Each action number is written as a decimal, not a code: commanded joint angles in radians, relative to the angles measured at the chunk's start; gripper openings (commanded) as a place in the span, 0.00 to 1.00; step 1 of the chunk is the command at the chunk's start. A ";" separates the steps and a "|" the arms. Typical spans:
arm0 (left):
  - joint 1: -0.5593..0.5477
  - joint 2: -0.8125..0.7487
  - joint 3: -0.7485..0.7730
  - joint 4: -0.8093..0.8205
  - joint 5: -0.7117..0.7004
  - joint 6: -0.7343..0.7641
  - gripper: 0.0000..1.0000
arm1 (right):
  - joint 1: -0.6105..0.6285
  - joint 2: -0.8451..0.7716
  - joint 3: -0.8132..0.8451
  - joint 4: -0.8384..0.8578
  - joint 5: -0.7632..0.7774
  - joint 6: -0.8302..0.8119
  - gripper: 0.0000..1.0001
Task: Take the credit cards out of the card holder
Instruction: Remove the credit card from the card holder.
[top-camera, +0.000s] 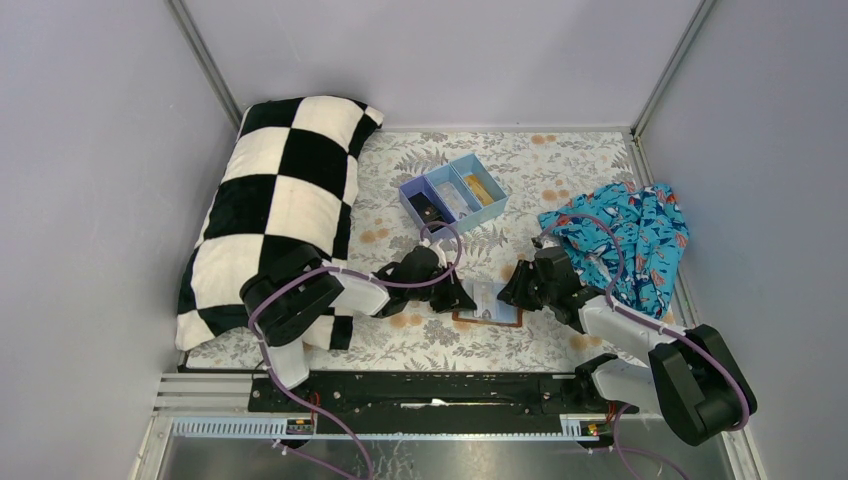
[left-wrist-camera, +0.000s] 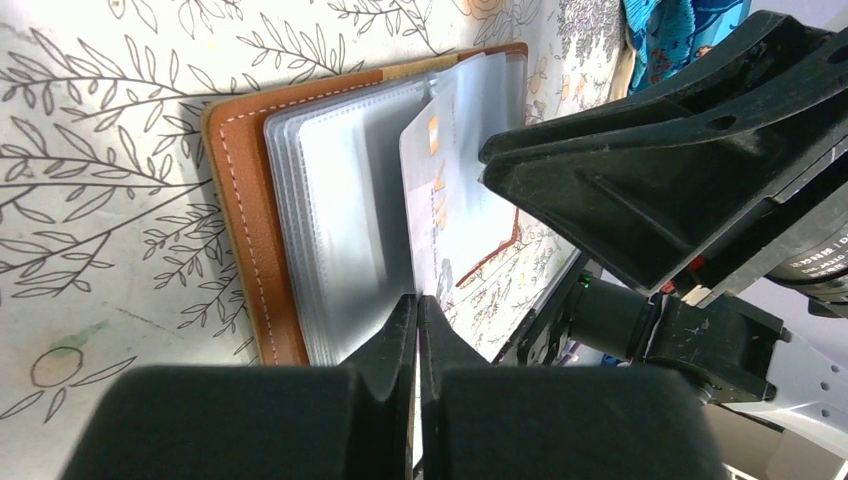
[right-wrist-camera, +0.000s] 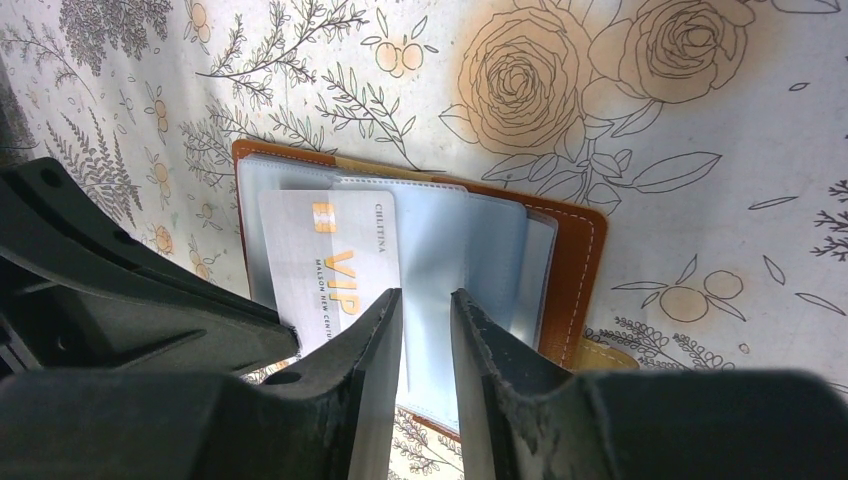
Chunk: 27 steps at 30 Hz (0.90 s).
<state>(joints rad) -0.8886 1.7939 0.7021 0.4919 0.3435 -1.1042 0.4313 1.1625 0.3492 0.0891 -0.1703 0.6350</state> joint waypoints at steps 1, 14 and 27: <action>0.008 -0.036 -0.005 -0.007 -0.012 0.042 0.00 | 0.003 0.024 -0.007 -0.056 0.005 -0.006 0.32; 0.020 -0.170 0.062 -0.324 -0.029 0.257 0.00 | 0.003 -0.073 0.055 -0.118 -0.057 -0.019 0.39; 0.043 -0.298 0.093 -0.435 0.018 0.346 0.00 | 0.001 -0.171 0.031 0.065 -0.243 -0.007 0.71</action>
<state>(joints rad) -0.8654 1.5776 0.7639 0.0837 0.3370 -0.8108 0.4313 0.9855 0.3820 0.0525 -0.3168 0.6197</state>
